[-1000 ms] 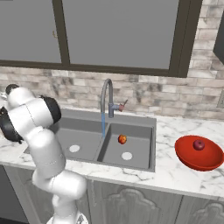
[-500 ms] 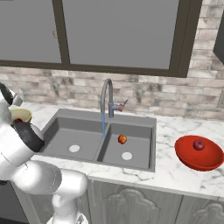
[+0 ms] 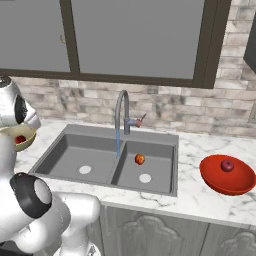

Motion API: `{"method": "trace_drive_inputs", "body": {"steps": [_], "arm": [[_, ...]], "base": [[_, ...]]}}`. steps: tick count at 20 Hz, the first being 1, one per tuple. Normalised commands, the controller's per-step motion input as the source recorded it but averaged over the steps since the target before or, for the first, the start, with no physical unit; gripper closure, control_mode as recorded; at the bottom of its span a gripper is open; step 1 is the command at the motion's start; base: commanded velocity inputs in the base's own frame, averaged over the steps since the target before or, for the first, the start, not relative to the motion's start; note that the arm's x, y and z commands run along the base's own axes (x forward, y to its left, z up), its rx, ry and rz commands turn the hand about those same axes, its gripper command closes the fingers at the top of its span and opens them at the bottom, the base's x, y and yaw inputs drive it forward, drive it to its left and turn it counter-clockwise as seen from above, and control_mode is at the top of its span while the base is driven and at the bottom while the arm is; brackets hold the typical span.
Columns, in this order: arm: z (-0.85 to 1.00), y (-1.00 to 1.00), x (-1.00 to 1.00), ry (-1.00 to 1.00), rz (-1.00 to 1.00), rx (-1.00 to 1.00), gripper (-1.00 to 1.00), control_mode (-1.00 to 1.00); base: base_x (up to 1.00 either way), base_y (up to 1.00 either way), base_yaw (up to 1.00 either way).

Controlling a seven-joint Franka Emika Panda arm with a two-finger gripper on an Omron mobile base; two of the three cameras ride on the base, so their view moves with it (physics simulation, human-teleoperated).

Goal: Pick the peachs from the sink and place them in one bowl. Place the apple in the other bowl. Then turn off the sink faucet.

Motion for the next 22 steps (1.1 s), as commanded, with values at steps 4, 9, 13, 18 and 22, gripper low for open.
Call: {"method": "trace_drive_inputs", "body": {"steps": [4, 9, 13, 18, 22], "arm": [[-0.02, -1.00, 0.00, 0.29, 0.00, 0.00, -1.00, -1.00], [-0.23, -1.00, 0.00, 0.08, 0.05, 0.00, -1.00, -1.00], [-0.18, -1.00, -0.01, 0.06, 0.02, 0.00, -1.00, -1.00], [-0.23, -1.00, 0.00, 0.01, 0.02, 0.00, -1.00, -1.00], [-0.32, -1.00, 0.07, 0.00, 0.01, 0.01, -1.00, -1.00]], "base": [[0.00, 0.00, 0.00], [0.00, 0.00, 0.00], [0.00, 0.00, 0.00], [0.00, 0.00, 0.00], [0.00, 0.00, 0.00]]}}
